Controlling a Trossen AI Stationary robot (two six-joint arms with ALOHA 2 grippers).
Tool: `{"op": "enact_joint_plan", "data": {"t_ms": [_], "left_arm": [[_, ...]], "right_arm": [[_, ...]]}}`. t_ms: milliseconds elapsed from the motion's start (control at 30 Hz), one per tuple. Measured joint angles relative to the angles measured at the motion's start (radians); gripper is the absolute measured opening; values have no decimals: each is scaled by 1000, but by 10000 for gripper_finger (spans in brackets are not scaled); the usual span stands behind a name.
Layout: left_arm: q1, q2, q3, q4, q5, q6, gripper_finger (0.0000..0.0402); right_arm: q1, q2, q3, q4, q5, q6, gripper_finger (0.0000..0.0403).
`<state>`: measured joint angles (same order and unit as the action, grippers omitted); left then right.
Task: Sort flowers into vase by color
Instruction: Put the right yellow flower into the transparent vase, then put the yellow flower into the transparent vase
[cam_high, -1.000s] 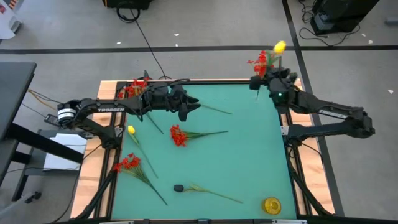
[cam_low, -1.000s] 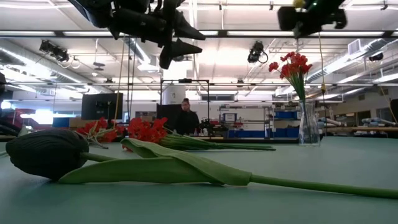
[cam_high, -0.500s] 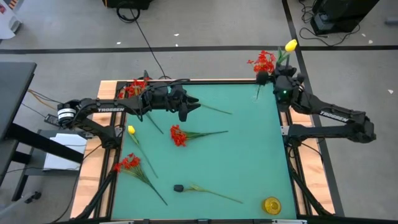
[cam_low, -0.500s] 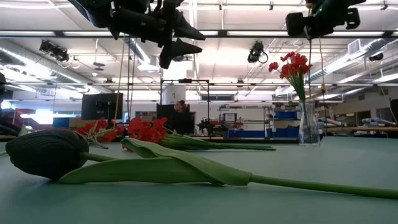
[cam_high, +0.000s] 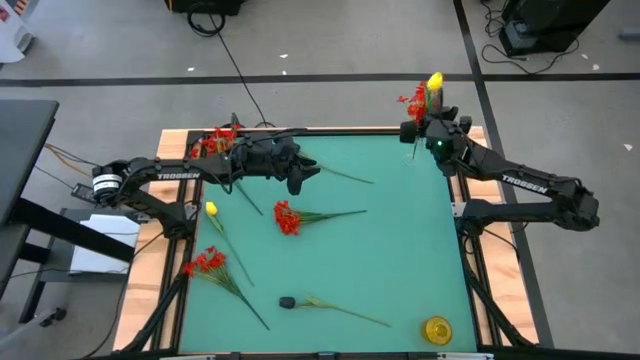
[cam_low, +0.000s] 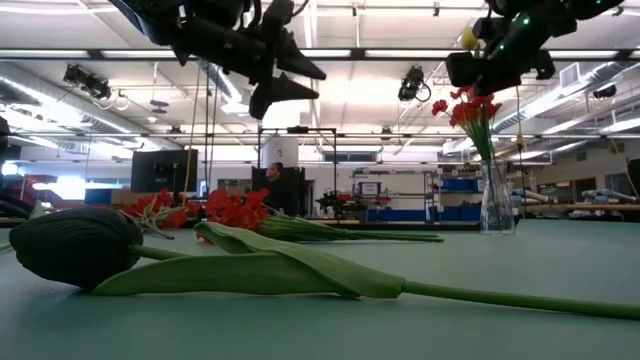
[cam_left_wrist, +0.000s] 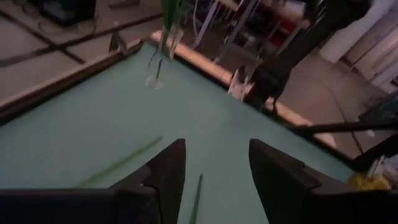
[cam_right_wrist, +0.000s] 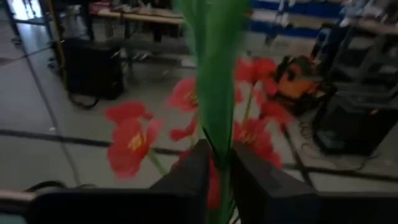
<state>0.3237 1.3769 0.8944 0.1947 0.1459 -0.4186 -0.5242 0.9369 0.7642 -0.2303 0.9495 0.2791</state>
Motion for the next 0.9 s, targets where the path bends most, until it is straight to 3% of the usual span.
{"op": "enact_joint_plan", "data": {"t_ms": [200,367,667,900], "left_arm": [[7,0,0,-126,23,-47,193],[11,0,0,-212,49,-53,195],[14,0,0,-317,49,-92,195],[14,-27,0,-422,59,-118,195]], "right_arm": [[-50,-2,73,-288,-161,256,136],[-97,-4,145,-501,-276,421,154],[-151,11,282,-837,-671,470,155],[-175,14,298,-1012,-924,454,155]]}}
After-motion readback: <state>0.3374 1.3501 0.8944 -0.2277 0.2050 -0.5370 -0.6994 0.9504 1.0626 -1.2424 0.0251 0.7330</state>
